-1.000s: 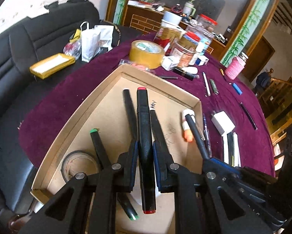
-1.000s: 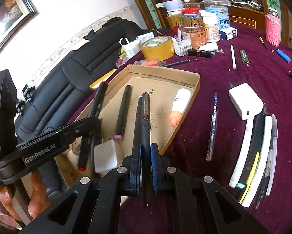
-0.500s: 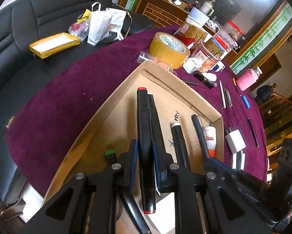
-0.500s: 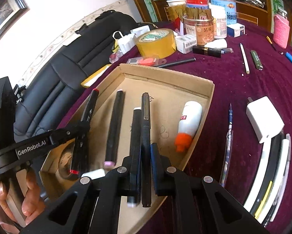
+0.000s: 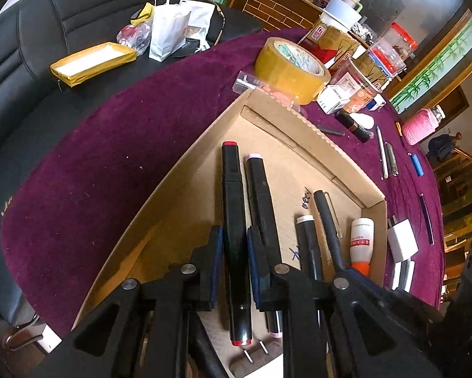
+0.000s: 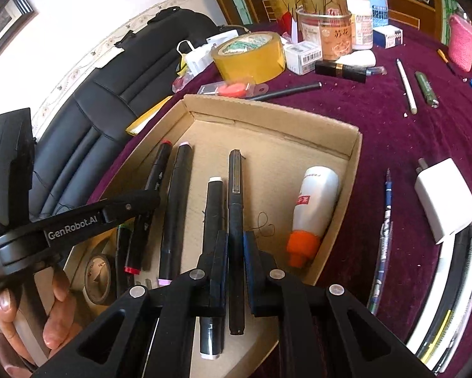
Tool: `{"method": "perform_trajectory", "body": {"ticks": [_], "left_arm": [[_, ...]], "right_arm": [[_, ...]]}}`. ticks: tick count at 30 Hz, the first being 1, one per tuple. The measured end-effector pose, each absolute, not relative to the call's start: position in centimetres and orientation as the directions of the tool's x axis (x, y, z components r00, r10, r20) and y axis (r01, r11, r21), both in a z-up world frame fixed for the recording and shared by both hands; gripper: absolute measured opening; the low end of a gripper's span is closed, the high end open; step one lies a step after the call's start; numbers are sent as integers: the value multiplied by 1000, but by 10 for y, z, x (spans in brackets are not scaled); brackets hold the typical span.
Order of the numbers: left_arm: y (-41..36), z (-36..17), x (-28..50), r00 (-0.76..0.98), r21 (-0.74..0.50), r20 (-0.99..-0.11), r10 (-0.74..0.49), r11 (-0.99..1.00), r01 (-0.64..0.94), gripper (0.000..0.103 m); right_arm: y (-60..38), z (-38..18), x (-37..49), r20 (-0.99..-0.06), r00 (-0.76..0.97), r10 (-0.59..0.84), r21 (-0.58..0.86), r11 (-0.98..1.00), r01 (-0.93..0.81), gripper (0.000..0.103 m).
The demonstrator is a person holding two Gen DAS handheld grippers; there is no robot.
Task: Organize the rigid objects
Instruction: 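Carry the pen and marker into the tray and open both tools, then move both tools back from the tray over the pile of pens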
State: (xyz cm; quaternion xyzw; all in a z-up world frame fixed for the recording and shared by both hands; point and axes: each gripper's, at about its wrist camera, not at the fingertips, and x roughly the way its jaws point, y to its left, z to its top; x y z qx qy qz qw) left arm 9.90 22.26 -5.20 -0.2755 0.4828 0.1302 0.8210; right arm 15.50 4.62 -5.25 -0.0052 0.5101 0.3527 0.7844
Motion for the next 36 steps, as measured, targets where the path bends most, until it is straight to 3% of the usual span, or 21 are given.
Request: {"method": "perform_trajectory", "body": {"ticks": [18,19,21,22,23,27,31,35,36], "left_arm": [[224,-55,99,493,-328,-868,-56,810,-485,15],[224,-55,99,494,-330,-868,-57,809,-486,17],[225,-53,98,499,-339,-865,-61,803,-490,30],[225,-51,96,500,-336,-865,-53,801,-495,46],[224,-49,95,504,-326,-863,-38,804,-497,50],[223,-40,87,524,-334,-851,-27,798,-501,50],[210,-25,76,550,-333,-835,-9,805,-491,51],[176,-11,59,596,-355,-802,-25,823,-443,53],[165,-8,54,605,-361,-795,-32,827,-430,54]], "right_arm": [[64,-60,149,-852,281,441,198,770,-607,11],[63,-60,149,-851,279,445,204,769,-606,11],[62,-60,150,-850,277,448,208,769,-605,11],[61,-59,150,-851,275,447,210,770,-602,11],[60,-59,150,-850,272,451,215,769,-602,11],[54,-55,144,-841,263,473,239,760,-604,12],[35,-43,130,-807,256,533,288,732,-617,19],[4,-30,110,-750,259,609,345,694,-632,42],[-4,-29,106,-737,256,625,362,686,-631,43]]}}
